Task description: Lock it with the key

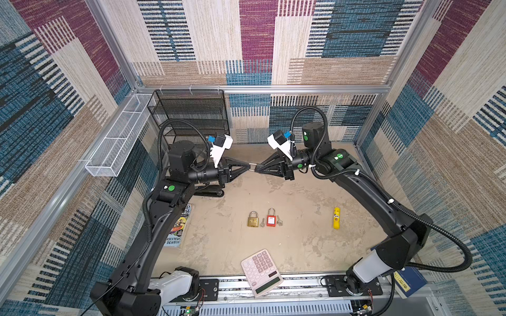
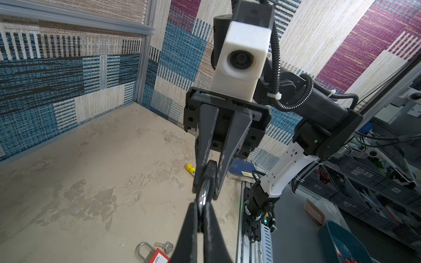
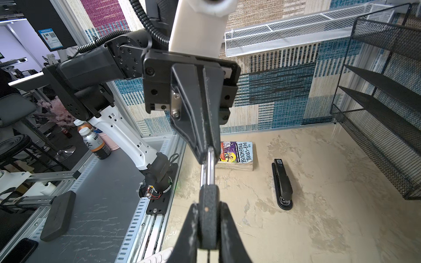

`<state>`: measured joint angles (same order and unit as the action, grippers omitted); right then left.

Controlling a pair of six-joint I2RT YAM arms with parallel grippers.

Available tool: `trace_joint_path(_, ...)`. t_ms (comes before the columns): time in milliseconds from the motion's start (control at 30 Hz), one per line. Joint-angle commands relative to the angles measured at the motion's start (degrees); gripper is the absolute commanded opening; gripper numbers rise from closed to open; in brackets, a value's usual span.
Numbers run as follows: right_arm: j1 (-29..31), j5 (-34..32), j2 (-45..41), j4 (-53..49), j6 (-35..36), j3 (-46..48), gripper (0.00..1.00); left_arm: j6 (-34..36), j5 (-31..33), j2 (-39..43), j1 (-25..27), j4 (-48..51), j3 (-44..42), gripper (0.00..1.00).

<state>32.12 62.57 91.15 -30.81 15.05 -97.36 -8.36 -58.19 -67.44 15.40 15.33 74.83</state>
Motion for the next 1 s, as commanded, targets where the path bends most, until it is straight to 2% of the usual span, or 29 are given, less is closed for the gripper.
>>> trace_joint_path(0, 0.1, 2.2, -0.3, 0.6, 1.0, -0.5, 0.00, 3.8, 3.3, 0.3, 0.0, 2.6, 0.8, 0.00)
trace_joint_path(300, 0.1, 2.6, 0.2, -0.7, 1.2, -1.2, 0.00, 3.7, 3.9, 1.3, 0.1, 0.7, -0.1, 0.00)
trace_joint_path(700, 0.2, 6.7, 0.0, 3.6, -2.3, 0.0, 0.00, 2.4, 3.7, 2.4, 0.5, -2.7, -2.1, 0.00)
trace_joint_path(967, 0.5, 4.7, -0.8, 7.8, -3.9, 1.6, 0.00, 1.1, 3.9, 2.1, 1.0, -3.8, -2.6, 0.00)
